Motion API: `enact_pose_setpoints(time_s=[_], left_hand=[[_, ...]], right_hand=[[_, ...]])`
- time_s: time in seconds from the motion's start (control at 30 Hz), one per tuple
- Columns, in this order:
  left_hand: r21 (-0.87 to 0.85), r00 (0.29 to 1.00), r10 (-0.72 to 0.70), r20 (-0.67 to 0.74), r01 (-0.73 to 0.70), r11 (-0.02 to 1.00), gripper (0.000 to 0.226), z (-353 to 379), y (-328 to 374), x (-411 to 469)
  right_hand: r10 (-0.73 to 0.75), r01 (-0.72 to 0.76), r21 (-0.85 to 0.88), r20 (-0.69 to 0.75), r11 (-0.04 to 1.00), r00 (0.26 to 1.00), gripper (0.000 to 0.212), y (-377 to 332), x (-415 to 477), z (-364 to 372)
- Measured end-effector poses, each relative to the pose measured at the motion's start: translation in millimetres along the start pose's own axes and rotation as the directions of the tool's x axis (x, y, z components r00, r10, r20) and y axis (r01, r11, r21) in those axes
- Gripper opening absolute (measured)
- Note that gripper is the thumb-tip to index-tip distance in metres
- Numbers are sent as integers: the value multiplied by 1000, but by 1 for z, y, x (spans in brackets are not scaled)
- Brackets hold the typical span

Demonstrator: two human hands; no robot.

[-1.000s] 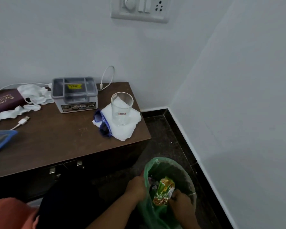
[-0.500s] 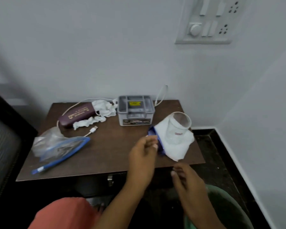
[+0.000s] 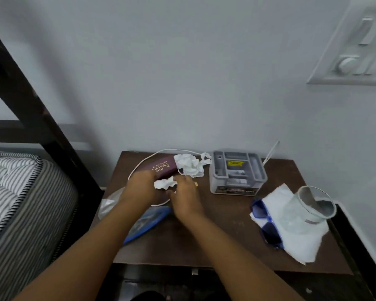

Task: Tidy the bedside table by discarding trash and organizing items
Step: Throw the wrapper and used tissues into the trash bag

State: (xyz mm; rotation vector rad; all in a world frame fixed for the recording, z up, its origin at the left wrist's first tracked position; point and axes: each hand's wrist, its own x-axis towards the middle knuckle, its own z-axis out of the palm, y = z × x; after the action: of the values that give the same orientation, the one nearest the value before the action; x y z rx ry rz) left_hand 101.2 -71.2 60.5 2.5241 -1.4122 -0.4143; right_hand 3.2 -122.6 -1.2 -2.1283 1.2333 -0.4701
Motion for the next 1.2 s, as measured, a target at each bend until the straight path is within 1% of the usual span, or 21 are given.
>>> enact_pose_setpoints(time_s=[0.03, 0.1, 0.13, 0.2, 0.3, 0.37, 0.43, 0.47, 0.53, 0.63, 0.7, 0.73, 0.77, 0.83, 0.87, 0.9, 0.93, 1.0, 1.07, 1.13, 1.2], left_hand=[[-54, 1000, 8, -26, -10, 998, 33, 0, 1, 0], [-219, 987, -31, -156, -4, 976, 36, 2, 2, -1], [-315, 972, -88, -219, 15, 949, 40, 5, 1, -1], [-521, 943, -213, -257, 50, 852, 43, 12, 0, -2], [-779, 924, -329, -196, 57, 625, 39, 22, 5, -11], [-885, 908, -387, -159, 43, 464, 37, 26, 12, -19], [-951, 898, -424, -116, 23, 309, 34, 27, 20, -24], [-968, 902, -422, -91, 18, 249, 32, 27, 25, -26], [-990, 932, -361, -24, 28, 139, 33, 27, 35, -25], [-992, 971, -210, 118, 123, 15, 31, 37, 42, -28], [-984, 974, -142, 178, 177, -20, 29, 46, 42, -36], [-981, 972, -135, 193, 192, -19, 28, 50, 41, -39], [-980, 970, -142, 198, 199, -13, 26, 53, 39, -42], [-981, 963, -189, 192, 193, -16, 22, 56, 37, -42], [-981, 957, -218, 191, 190, -28, 21, 57, 36, -41], [-981, 951, -242, 195, 189, -45, 20, 58, 35, -39], [-980, 946, -256, 200, 191, -63, 19, 60, 35, -38], [-979, 942, -268, 203, 186, -87, 21, 62, 35, -38], [-980, 940, -278, 196, 174, -100, 21, 65, 34, -38], [-978, 943, -264, 201, 181, -99, 20, 68, 34, -38], [-978, 950, -237, 206, 191, -83, 21, 71, 34, -38]], right_hand=[[22, -22, -40, -13, 999, 1000, 31, -3, 7, 10], [53, -59, -166, -41, 984, 998, 30, -7, 16, 25], [73, -81, -208, -47, 975, 996, 30, -7, 20, 31], [109, -119, -224, -59, 967, 992, 29, -7, 27, 37], [113, -125, -191, -76, 973, 991, 17, -7, 36, 37], [91, -103, -132, -99, 986, 991, 19, -7, 36, 30], [61, -66, -23, -161, 998, 985, 23, -6, 29, 19], [37, -30, 36, -207, 999, 978, 26, -5, 23, 13], [-23, 63, 126, -298, 990, 954, 29, -3, 7, -2], [-116, 169, 128, -347, 977, 931, 26, -4, -20, -22], [-94, 133, 96, -340, 986, 936, 21, -3, -34, -28], [-66, 105, 105, -323, 989, 944, 20, -3, -38, -28], [-44, 89, 145, -291, 985, 956, 21, -2, -42, -27], [6, 62, 308, -215, 949, 977, 27, -1, -46, -26], [38, 41, 379, -199, 925, 979, 29, 0, -45, -28], [62, 30, 398, -216, 917, 974, 28, 3, -42, -28], [65, 31, 360, -252, 932, 966, 27, 5, -35, -29], [45, 18, 211, -290, 977, 956, 27, 10, -13, -28], [29, -26, 14, -250, 1000, 968, 33, 12, 15, -22], [36, -74, -210, -180, 975, 983, 35, 15, 42, -12], [59, -96, -324, -122, 941, 991, 31, 17, 59, -5]])
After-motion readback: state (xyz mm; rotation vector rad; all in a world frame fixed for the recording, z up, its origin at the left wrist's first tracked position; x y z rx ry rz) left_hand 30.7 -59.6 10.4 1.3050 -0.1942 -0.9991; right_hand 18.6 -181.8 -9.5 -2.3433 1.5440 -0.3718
